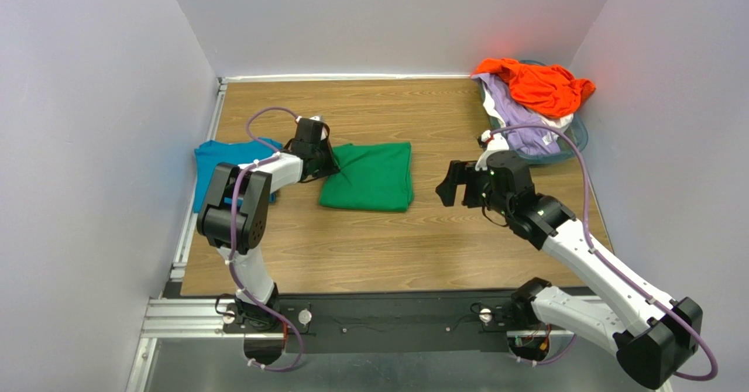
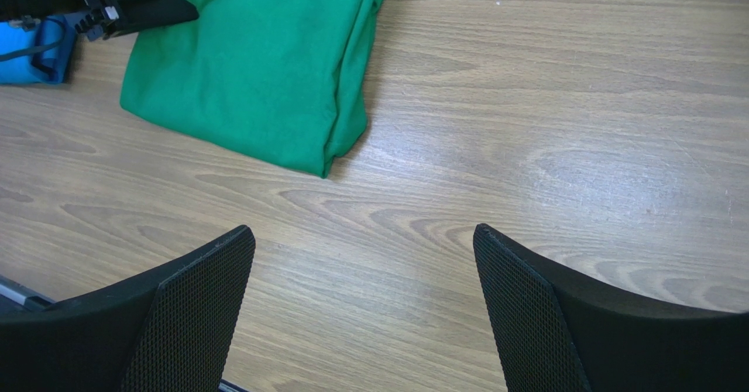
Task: Fold and stack the t-shirts
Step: Neatly place the folded tshirt to the corner
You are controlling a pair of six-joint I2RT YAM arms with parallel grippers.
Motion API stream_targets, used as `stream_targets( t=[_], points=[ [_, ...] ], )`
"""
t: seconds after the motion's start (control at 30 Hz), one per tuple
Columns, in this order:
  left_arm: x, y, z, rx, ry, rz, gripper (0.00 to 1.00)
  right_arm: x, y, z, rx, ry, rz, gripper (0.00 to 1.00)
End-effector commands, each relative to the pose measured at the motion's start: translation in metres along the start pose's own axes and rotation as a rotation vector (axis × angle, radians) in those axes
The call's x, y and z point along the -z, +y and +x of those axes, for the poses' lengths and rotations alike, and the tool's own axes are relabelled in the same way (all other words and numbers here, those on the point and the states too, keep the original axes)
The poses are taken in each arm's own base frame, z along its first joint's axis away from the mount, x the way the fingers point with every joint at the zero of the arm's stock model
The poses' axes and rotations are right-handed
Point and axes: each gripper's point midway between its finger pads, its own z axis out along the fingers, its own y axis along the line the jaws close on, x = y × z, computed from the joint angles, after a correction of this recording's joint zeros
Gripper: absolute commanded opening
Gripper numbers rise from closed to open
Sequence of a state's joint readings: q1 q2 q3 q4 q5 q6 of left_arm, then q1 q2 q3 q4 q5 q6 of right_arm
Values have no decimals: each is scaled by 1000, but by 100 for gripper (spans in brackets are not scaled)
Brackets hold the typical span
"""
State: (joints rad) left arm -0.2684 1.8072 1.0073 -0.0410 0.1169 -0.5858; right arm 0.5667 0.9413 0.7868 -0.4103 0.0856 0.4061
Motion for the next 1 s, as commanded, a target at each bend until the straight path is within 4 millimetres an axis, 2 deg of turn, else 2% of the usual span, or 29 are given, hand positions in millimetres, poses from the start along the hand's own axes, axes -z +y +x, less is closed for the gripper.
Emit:
stream_targets(
  t=[0.0,0.07,0.1,0.17,0.27,0.37,0.4,0.57,0.67,0.8,0.97],
  points=[
    [1,21,12,-48,57,-139,0,1,-10,6,16,8,39,100],
    [13,30,1,-68,25,-212,0,2,-10,5,14,1,41,100],
    [24,32,-14,-101,-22,-243,0,3,-10,5,14,2,38,100],
    [35,31,-22,-155,-40,-251,0,4,-9,5,13,-2,32,100],
    [59,34,-49,-239,-121,-312,0,3,-9,5,15,0,34,100],
    [72,45,-67,-307,-177,-395,0,2,-10,5,22,3,35,100],
    [78,52,-79,-306,-215,-464,0,3,-8,5,27,6,26,100],
    [89,70,-86,-390,-187,-587,0,6,-10,4,32,-2,33,100],
    [99,72,-93,-431,-172,-626,0,6,-12,4,30,-5,45,100],
    [132,89,-108,-502,-183,-784,0,7,-13,5,24,-6,50,100],
    [154,93,-120,-569,-194,-819,0,7,-14,4,24,-10,55,100]
  ],
)
